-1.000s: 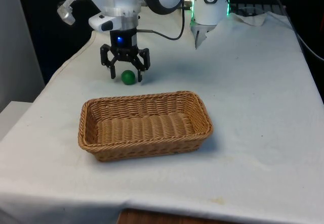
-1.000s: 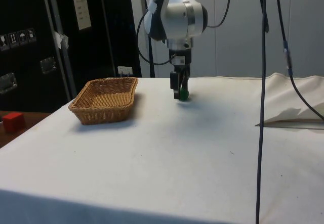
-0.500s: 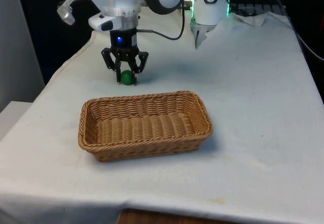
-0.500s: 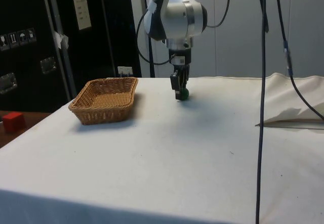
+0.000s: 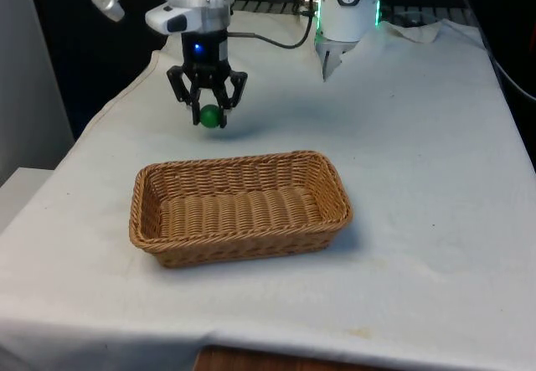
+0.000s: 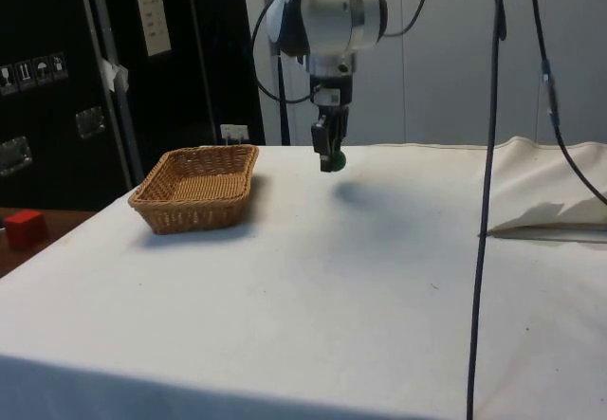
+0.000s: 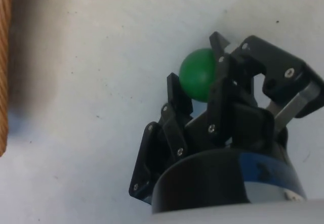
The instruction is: Pick up the ball and place it into the basket.
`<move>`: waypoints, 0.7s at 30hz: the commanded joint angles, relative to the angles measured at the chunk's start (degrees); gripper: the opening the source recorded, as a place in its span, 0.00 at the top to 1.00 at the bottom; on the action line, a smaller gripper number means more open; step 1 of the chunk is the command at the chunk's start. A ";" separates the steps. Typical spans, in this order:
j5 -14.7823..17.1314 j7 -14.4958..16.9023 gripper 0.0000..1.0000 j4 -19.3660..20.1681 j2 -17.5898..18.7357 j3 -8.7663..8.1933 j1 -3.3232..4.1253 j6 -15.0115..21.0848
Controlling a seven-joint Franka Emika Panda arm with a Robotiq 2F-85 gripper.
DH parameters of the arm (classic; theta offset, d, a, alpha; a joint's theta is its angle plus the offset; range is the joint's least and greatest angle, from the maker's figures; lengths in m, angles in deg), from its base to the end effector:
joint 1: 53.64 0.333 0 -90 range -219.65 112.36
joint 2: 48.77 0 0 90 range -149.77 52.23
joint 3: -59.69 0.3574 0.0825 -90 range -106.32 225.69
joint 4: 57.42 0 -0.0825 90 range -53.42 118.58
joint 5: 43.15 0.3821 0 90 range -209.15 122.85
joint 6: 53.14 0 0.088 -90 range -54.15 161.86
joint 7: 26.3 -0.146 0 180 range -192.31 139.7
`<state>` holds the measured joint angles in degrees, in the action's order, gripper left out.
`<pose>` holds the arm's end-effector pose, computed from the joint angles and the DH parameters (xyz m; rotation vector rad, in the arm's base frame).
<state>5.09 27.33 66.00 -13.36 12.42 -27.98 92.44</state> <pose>0.5406 -0.2117 0.1947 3.1102 -0.0597 0.1492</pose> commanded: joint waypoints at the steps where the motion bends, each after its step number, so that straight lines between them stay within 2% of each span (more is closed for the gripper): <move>1: -1.66 -1.32 1.00 0.57 -0.92 -1.38 1.20 -0.46; 6: -4.93 -3.72 1.00 1.32 -4.01 -1.72 1.89 -0.40; 7: -3.95 -2.86 1.00 0.97 -3.84 -0.52 0.86 0.00; 8: -5.39 -4.13 1.00 1.43 -4.47 -1.72 2.01 -0.40; 16: -10.71 -8.02 1.00 2.18 -9.17 -1.83 2.58 -0.46; 17: -9.28 -6.82 1.00 1.89 -8.71 -0.63 1.49 -0.06; 18: -11.34 -8.54 1.00 2.23 -9.68 -1.83 2.69 -0.52; 21: -13.92 -10.49 1.00 2.41 -11.63 -1.83 2.98 -0.63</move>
<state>-7.34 18.10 68.18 -24.53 11.79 -26.14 92.27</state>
